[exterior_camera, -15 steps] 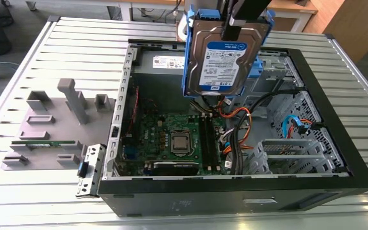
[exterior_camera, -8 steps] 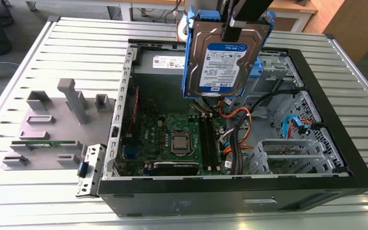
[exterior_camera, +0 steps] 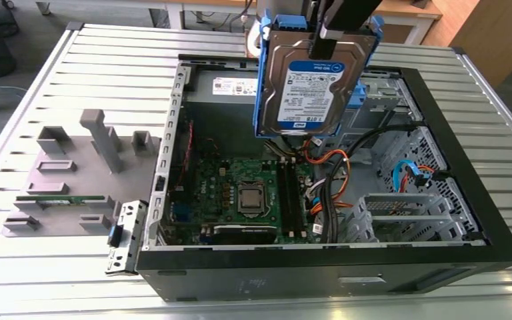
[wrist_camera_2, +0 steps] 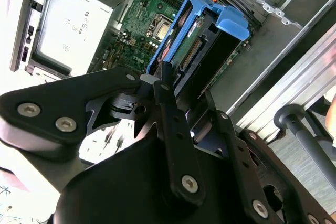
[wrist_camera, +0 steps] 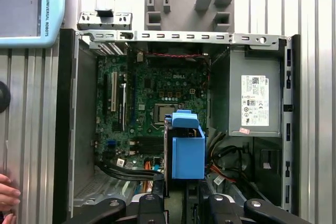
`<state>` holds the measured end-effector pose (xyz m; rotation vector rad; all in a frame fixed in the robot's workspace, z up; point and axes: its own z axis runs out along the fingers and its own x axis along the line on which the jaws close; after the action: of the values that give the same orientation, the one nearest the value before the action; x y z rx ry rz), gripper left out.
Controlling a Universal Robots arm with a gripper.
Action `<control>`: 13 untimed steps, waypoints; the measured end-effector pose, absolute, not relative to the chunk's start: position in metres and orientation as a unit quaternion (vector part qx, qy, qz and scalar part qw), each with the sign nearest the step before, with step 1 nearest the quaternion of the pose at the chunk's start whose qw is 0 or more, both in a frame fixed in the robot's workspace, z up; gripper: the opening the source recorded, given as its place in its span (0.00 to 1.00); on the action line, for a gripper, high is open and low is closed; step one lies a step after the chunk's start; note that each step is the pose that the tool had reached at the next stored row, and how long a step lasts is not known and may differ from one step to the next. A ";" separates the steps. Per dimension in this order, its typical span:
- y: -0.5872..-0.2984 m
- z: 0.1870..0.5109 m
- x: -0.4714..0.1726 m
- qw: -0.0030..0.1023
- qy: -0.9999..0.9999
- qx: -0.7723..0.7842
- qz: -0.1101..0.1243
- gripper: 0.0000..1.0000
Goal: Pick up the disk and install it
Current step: 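Pick up the disk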
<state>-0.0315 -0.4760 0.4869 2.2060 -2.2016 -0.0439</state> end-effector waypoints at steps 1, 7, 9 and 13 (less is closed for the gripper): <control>-0.476 0.487 -0.032 0.012 -0.706 0.708 -0.014 0.35; -0.479 0.487 -0.032 0.012 -0.706 0.708 -0.014 0.35; -0.479 0.487 -0.031 0.012 -0.706 0.708 -0.014 0.35; -0.480 0.487 -0.031 0.012 -0.706 0.708 -0.014 0.35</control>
<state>-0.0315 -0.4805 0.4869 2.2060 -2.2015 -0.0439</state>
